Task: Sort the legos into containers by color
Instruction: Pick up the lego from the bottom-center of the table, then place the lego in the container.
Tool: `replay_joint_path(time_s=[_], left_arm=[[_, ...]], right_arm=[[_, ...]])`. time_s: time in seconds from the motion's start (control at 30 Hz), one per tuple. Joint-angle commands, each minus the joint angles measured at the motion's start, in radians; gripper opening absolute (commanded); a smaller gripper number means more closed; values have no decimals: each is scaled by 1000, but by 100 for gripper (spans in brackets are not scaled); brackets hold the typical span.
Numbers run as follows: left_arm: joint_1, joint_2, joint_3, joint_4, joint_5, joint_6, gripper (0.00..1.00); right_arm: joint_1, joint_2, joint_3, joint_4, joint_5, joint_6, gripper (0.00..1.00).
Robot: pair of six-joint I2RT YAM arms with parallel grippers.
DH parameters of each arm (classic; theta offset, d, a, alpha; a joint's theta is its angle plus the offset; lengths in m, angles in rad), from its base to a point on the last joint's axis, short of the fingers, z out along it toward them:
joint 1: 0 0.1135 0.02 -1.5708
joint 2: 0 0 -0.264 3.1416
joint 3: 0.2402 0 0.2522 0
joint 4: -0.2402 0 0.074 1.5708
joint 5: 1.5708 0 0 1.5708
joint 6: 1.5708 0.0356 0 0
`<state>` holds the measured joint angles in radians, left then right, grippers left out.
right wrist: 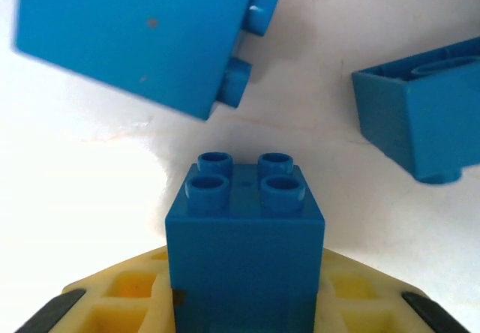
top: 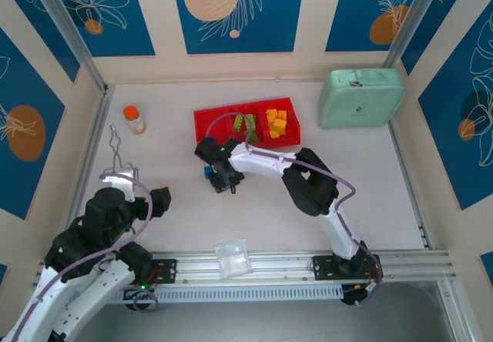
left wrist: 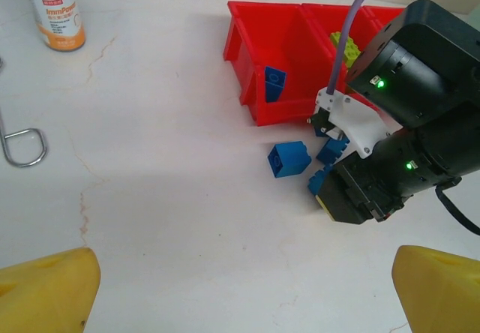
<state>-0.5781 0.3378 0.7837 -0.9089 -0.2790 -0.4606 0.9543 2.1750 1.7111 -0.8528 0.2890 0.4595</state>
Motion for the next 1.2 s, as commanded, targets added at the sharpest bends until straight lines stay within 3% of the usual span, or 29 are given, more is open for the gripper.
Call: replay_joint_path(time_s=[0.0,0.2,0.47,0.63,0.83,0.97,1.17], left_arm=[[4,-31,9,18,35,30,99],[4,-46,22,4,25,69,99],[4,-42,-7,34,50,88,99],[4,-42,-11,40,41,89,99],[4,-48,-15,45,44,93,99],[4,-37,-17,50,55,95,99],[4,-18,-17,53,72,97,99]], right_arm=[[2,-134,68,-38,-11,-53,24],[-87,-137,249,-21,-69,-122,23],[-196,105,582,-58,-145,-169,23],[-223,243,747,-96,-164,-177,28],[-227,275,762,-126,-138,-120,53],[-211,235,736,-131,-111,-115,72],[-194,112,646,-165,-42,-90,90]])
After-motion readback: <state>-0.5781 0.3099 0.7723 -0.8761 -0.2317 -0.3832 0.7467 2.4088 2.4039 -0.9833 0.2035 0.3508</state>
